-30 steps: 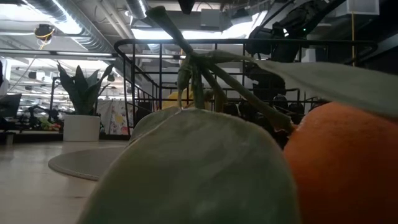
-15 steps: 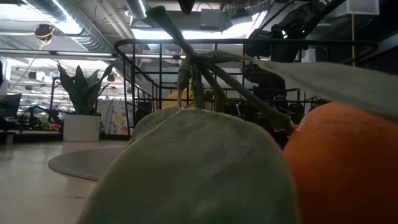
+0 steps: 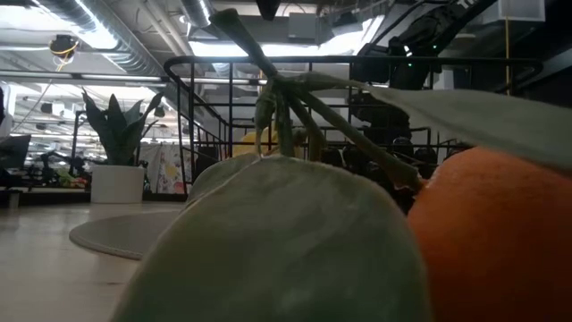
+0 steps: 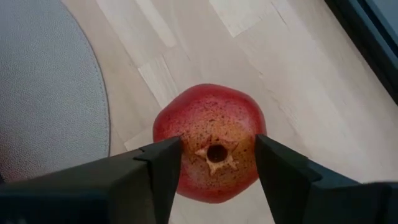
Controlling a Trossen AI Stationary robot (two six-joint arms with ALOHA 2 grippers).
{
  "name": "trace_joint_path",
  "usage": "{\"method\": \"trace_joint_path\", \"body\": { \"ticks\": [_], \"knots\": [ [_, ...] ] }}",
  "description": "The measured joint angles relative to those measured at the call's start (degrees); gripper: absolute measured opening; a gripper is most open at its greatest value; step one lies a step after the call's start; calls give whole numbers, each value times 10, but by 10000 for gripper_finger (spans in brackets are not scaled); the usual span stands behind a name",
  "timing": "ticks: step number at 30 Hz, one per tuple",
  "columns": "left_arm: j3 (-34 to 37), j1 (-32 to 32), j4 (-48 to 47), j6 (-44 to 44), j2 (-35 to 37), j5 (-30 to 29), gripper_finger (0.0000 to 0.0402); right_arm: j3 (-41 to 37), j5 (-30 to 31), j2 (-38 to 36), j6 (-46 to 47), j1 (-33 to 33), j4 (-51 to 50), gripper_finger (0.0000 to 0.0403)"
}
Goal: Build produce basket
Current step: Put the red pomegranate into the wire basket
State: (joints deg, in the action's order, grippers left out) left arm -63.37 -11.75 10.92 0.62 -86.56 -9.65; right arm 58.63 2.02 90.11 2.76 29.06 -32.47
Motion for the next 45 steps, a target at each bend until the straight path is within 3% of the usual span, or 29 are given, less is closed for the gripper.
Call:
{"method": "trace_joint_path", "body": {
  "ticks": [16, 25, 31, 45],
  "knots": [
    [0, 0, 0, 0, 0, 0, 158, 2, 2, -1, 1, 0, 0, 11],
    [0, 0, 0, 0, 0, 0, 158, 17, -1, 1, -1, 0, -24, 2],
    [0, 0, 0, 0, 0, -1, 158, 134, -4, 2, -1, -1, -117, 1],
    [0, 0, -17, 0, 0, -2, 158, 460, -15, 1, 20, -31, -445, 0]
  ]
}}
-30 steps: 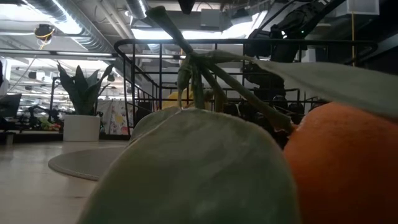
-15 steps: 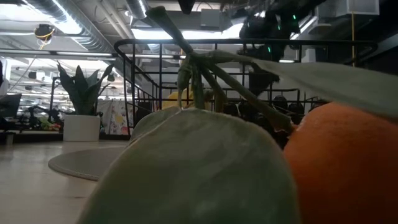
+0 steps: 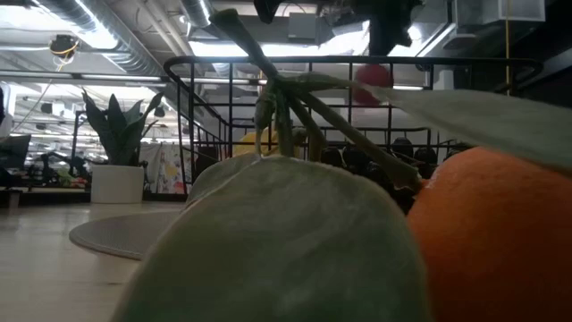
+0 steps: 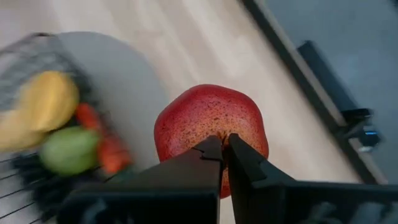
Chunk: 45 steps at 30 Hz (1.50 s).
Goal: Build produce basket
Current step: Put the red pomegranate into the wire basket
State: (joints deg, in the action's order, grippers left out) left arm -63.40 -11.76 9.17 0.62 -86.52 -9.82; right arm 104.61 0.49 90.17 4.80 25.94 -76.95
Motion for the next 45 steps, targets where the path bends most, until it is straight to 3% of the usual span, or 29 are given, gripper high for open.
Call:
{"method": "trace_joint_path", "body": {
  "ticks": [6, 10, 27, 33, 38, 42, 45],
  "knots": [
    [0, 0, 0, 0, 0, 0, 158, 83, -73, 0, 40, -32, -91, 0],
    [0, 0, 0, 0, 0, 0, 158, 114, -77, 0, 70, -65, -132, 0],
    [0, 0, -1, 0, 0, 0, 158, 121, -85, -2, 127, -226, -131, 0],
    [0, 0, -1, 0, 0, 0, 158, 121, -39, -2, 152, -270, -120, 0],
    [0, 0, -1, 0, 0, 0, 158, 121, 0, -2, 227, -298, -84, 0],
    [0, 0, -1, 0, 0, 0, 158, 121, 81, -2, 313, -317, -76, 0],
    [0, 0, -1, 0, 0, 0, 158, 121, 88, -2, 376, -323, -80, 0]
  ]
}}
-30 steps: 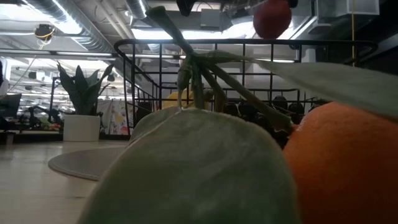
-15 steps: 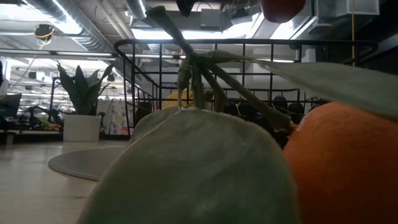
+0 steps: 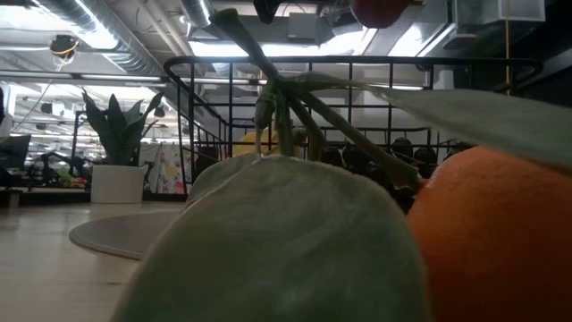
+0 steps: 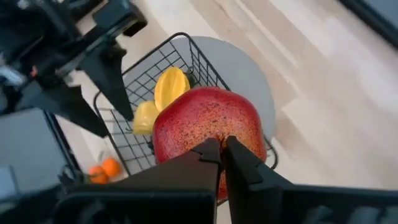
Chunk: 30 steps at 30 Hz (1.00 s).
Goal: Build produce basket
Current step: Put the red pomegranate into the wire basket
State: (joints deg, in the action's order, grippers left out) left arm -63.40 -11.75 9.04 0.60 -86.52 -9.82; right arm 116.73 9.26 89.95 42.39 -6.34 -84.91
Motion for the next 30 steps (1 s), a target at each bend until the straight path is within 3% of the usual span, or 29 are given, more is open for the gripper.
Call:
{"method": "trace_joint_path", "body": {
  "ticks": [8, 13, 22, 30],
  "knots": [
    [0, 0, 0, 0, 0, 0, 158, 0, -17, 1, 65, -32, -2, 0],
    [0, 0, 0, 0, 0, 0, 158, 0, -34, 11, 9, -58, -3, 0],
    [-1, 0, -7, -2, 0, 0, 158, 0, -33, 56, -178, -94, -4, 0],
    [-1, -10, -163, -34, 76, 0, 158, 0, -33, 73, -190, -96, -9, 0]
  ]
}}
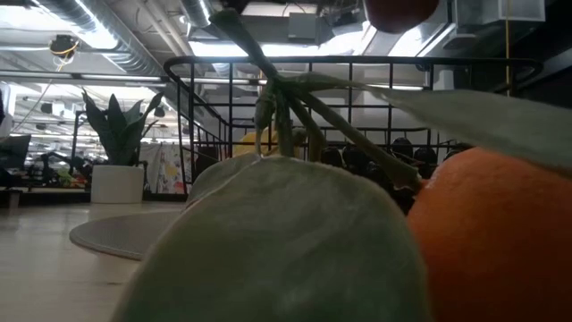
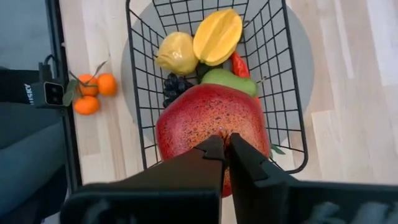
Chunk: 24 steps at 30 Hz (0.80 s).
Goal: Build produce basket
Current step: Put the red pomegranate into the wire basket
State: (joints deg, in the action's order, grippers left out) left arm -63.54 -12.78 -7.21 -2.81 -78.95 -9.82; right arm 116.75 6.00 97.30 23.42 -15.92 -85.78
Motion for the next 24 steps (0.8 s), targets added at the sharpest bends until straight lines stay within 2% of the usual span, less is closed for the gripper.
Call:
{"method": "trace_joint_path", "body": {
  "ticks": [5, 15, 20, 24],
  "knots": [
    [1, -8, -79, -59, 36, -1, 158, 0, 4, -4, 0, 0, 1, 0],
    [1, -13, -208, -73, 106, -1, 158, 0, 4, -3, 0, 1, 4, 0],
    [1, -33, -242, -106, 108, -1, 158, 0, 8, -2, -4, 1, 16, 0],
    [1, -50, -286, -134, 108, 16, 158, 0, 33, -2, -19, 1, 25, 0]
  ]
}}
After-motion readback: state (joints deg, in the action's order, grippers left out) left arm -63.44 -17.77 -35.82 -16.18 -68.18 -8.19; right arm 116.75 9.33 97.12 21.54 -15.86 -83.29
